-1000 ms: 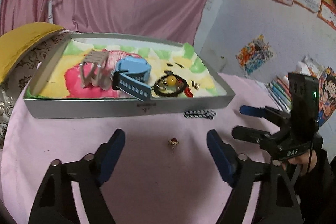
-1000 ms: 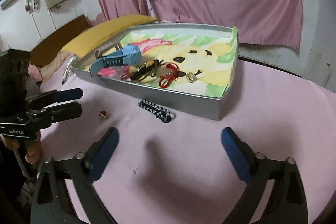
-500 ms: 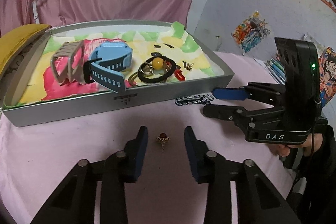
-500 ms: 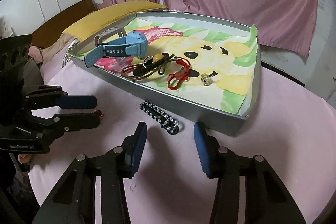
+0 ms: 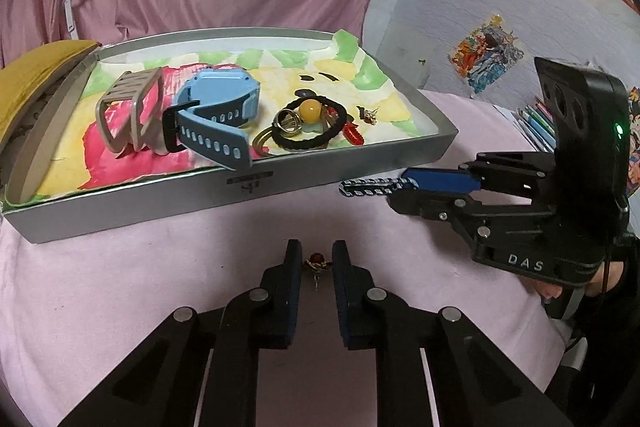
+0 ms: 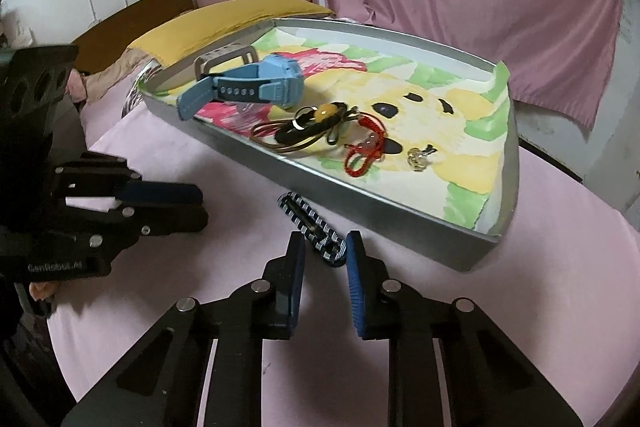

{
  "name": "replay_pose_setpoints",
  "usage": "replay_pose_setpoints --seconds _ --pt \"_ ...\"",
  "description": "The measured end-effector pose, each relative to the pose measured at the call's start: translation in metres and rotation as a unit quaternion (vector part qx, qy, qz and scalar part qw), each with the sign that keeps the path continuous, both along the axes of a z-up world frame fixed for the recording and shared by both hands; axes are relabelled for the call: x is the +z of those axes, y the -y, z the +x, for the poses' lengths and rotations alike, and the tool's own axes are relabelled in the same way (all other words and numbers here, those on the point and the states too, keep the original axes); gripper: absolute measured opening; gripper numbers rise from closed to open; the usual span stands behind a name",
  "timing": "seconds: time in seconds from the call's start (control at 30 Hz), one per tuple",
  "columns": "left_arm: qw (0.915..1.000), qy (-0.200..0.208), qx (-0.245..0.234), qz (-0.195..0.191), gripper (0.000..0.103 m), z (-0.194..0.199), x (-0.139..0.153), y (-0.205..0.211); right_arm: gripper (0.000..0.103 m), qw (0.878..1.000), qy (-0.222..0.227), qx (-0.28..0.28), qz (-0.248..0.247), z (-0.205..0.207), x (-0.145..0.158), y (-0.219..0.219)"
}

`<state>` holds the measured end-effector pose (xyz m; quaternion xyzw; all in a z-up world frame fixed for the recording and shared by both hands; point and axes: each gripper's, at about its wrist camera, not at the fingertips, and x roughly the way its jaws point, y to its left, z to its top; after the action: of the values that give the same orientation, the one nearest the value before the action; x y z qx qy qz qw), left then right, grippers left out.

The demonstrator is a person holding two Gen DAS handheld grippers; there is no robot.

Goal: Organize jewelry
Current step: 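Grasp the red-stone earring with the left tool while the right tool grasps the beaded bracelet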

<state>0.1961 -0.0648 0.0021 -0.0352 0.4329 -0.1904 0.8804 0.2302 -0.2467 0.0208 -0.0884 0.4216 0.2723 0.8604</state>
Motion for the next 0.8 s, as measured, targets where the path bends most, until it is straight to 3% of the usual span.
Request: replay_pose_setpoints --seconds 0.57,0.8 --pt "0.9998 -0.003 0.016 -0.011 0.014 0.001 -0.001 -0.010 0.018 1.000 0.001 0.022 -0.005 -0.003 0.001 -0.017" --pt "0.9998 -0.002 0.015 -0.014 0.014 0.000 0.000 -0.010 0.013 0.998 0.020 0.036 -0.042 -0.019 0.003 -0.022"
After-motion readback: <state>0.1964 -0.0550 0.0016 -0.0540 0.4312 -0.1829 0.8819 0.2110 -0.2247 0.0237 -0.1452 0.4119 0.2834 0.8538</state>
